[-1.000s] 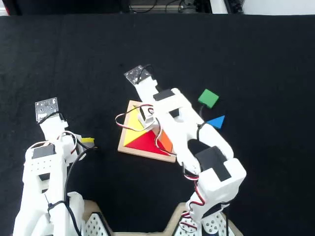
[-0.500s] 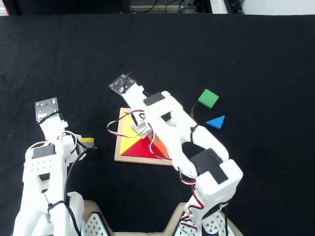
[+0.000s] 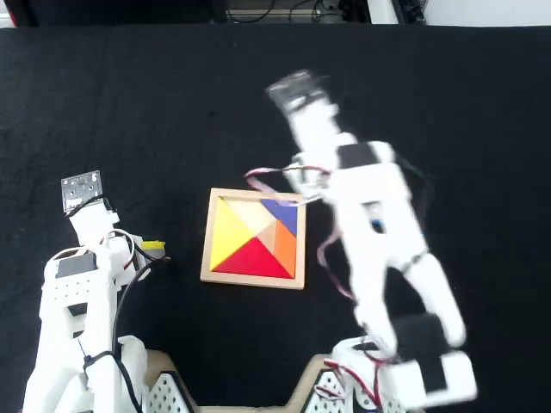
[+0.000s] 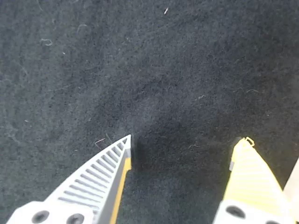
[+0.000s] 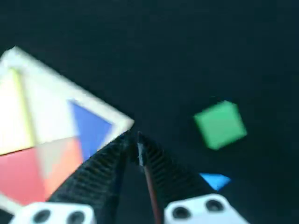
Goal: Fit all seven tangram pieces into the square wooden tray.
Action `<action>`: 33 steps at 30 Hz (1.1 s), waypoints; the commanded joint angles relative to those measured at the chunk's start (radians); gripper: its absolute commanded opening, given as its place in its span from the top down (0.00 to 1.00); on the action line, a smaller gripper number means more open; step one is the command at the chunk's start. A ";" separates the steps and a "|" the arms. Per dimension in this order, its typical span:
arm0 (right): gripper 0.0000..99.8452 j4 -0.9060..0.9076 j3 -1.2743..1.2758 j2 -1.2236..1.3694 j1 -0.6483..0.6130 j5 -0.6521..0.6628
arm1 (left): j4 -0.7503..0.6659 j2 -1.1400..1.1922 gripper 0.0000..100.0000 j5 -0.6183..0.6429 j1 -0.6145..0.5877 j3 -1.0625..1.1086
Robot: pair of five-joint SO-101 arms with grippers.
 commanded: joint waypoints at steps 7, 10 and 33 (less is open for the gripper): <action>0.81 0.000 -0.117 0.174 0.292 0.282 | -0.003 -0.008 0.67 -0.014 0.008 -0.002; 0.81 0.037 -0.252 0.329 0.319 0.425 | -0.003 -0.008 0.67 -0.014 0.007 -0.002; 0.70 0.480 -1.142 0.980 0.256 0.583 | -0.005 -0.008 0.67 -0.014 0.010 -0.002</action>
